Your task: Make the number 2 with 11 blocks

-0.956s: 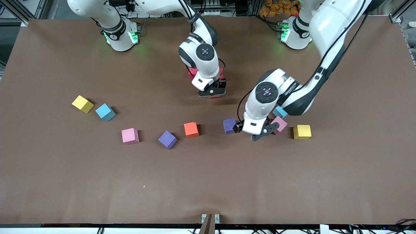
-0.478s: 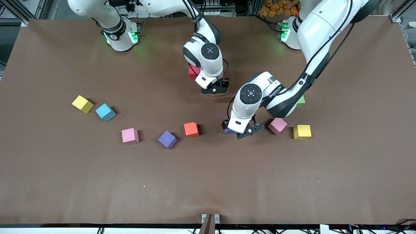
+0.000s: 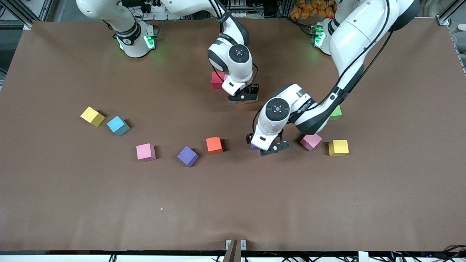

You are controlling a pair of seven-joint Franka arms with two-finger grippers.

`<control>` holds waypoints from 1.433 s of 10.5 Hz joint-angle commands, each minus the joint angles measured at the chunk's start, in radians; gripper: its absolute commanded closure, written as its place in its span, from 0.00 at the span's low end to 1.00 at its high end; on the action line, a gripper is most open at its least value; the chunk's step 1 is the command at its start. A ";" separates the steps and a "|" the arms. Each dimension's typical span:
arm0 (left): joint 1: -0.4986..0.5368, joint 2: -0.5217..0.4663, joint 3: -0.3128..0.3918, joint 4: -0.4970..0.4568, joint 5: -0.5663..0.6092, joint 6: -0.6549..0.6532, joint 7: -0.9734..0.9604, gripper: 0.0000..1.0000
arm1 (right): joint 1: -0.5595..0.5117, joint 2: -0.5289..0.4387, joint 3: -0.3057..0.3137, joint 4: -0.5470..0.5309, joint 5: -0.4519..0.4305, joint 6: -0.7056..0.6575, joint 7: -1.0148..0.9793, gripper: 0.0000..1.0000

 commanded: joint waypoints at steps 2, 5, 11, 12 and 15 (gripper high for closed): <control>-0.014 0.016 0.009 0.035 0.015 -0.018 0.010 0.00 | 0.018 0.015 -0.009 0.014 -0.003 -0.007 0.023 0.67; -0.023 0.049 0.023 0.058 0.014 -0.013 0.004 0.00 | 0.025 0.020 -0.009 0.014 -0.003 -0.007 0.023 0.65; -0.035 0.065 0.031 0.069 0.014 -0.010 -0.001 0.00 | 0.022 0.008 -0.012 0.012 -0.004 -0.013 0.021 0.00; -0.037 0.075 0.031 0.070 0.015 -0.009 -0.003 0.00 | 0.018 -0.005 -0.018 0.015 -0.004 -0.042 0.021 0.00; -0.047 0.075 0.032 0.069 0.017 -0.007 -0.003 0.29 | 0.015 -0.054 -0.044 0.012 -0.004 -0.091 0.021 0.00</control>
